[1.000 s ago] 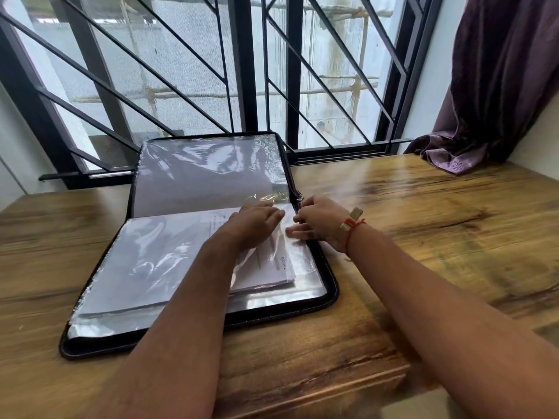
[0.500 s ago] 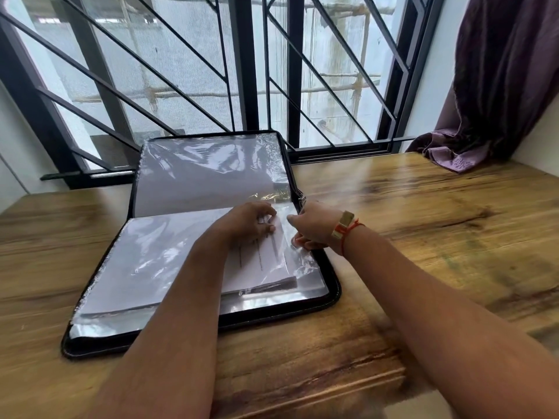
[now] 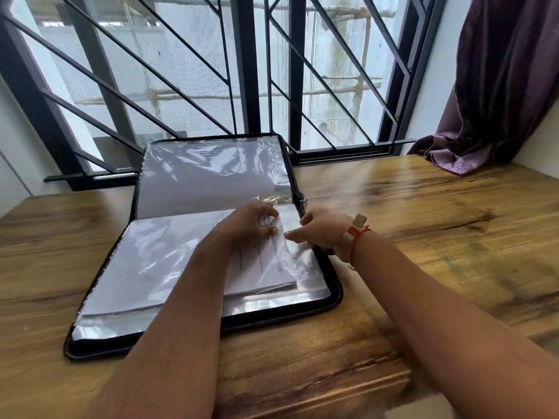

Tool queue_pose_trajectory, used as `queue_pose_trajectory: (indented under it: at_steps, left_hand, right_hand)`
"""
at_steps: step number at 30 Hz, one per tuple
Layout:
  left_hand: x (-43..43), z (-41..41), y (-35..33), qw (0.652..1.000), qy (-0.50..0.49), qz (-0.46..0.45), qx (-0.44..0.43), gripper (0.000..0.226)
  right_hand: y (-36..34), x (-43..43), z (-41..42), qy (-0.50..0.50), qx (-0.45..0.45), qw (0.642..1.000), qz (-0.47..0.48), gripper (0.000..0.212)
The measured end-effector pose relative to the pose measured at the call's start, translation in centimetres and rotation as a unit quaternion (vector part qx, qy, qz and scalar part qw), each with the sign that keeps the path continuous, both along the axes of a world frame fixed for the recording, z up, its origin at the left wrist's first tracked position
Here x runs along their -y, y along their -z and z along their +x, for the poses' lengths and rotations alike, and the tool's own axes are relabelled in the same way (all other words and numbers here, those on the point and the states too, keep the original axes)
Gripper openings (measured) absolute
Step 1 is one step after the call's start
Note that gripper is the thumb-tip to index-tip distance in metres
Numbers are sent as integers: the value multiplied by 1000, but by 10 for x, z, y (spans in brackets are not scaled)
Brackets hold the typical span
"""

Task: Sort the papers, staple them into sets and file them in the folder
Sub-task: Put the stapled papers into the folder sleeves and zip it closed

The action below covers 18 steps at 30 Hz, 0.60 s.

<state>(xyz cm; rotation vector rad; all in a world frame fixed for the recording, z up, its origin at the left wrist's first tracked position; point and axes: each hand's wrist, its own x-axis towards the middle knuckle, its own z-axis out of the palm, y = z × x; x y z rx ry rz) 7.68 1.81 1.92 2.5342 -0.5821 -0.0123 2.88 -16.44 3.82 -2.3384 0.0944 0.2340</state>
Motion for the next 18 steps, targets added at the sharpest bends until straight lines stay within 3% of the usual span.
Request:
queue_pose_trajectory:
  at_steps: [3,6,9,12,15,18]
  left_hand:
    - [-3,3,3,999,-16,30,-9,46]
    - [-7,3,6,999,-33,21,-34,67]
    - [-10,2,5,998,-27,2,-63,81]
    - [-11,3,3,997,-24,-17,-73,77]
    - [-11,2,2,997,-20,-22,-76,77]
    - [-11,0,0,997,-38,-45,-49,72]
  right_hand:
    - [-4,7,-2,-11,1,1000,-24,27]
    - [-11,15,0,-17,-5,998,-52,27]
    - [-10,20,14,43,82,995,-39,37]
    - [8,21,30,107,163,980,-27,38]
    - [27,19,39,77,164,980,-84,52]
    - [31,23,42,43,193,974,-106,51]
